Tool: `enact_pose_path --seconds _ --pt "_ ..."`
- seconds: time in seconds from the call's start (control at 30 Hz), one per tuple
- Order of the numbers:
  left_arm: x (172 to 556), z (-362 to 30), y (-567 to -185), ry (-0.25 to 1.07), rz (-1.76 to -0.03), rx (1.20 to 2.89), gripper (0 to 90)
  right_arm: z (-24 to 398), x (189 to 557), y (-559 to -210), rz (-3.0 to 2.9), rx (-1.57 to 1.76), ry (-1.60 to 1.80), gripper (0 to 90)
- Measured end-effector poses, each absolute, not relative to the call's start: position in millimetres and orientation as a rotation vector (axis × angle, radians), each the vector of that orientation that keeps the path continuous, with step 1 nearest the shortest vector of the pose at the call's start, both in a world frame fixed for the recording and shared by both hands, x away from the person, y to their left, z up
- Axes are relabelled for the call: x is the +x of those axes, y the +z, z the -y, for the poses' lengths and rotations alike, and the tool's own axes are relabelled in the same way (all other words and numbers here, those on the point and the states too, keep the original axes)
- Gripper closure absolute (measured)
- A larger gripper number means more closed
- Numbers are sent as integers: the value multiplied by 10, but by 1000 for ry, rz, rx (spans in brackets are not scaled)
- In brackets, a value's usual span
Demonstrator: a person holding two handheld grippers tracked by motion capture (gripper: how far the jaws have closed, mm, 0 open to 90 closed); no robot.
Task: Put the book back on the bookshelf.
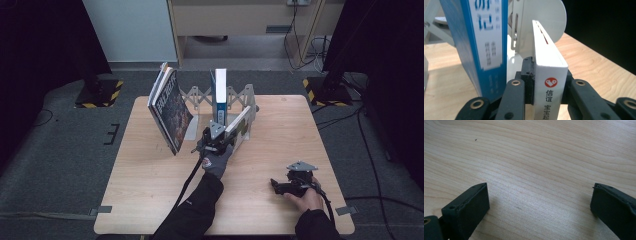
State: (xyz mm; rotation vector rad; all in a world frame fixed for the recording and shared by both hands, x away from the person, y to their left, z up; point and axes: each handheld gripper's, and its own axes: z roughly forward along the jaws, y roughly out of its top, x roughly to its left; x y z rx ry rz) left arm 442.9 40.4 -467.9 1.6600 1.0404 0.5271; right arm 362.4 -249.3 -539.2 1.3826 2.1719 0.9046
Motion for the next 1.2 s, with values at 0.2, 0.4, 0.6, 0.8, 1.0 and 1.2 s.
enact_pose_path --seconds 0.2,0.4,0.6,0.8,1.0,1.2 --pt "4353 -439 -4775 514 -1046 1672 732 2493 3624 -5392 -2172 1383 905 25" --pt "4330 -459 -4830 507 -1068 1679 733 2493 3624 -5392 -2173 1382 904 25" --pt "4317 -447 -4859 508 -1073 1690 733 2493 3624 -5392 -2172 1383 904 25" --pt "4307 -489 -4876 490 -1082 1695 737 2493 3623 -5392 -2172 1383 905 25" --pt "4334 -474 -4891 453 -1071 1740 711 2493 3624 -5392 -2172 1383 904 25" --pt "4377 -448 -4959 446 -1080 1784 734 2492 3624 -5392 -2172 1384 905 25"
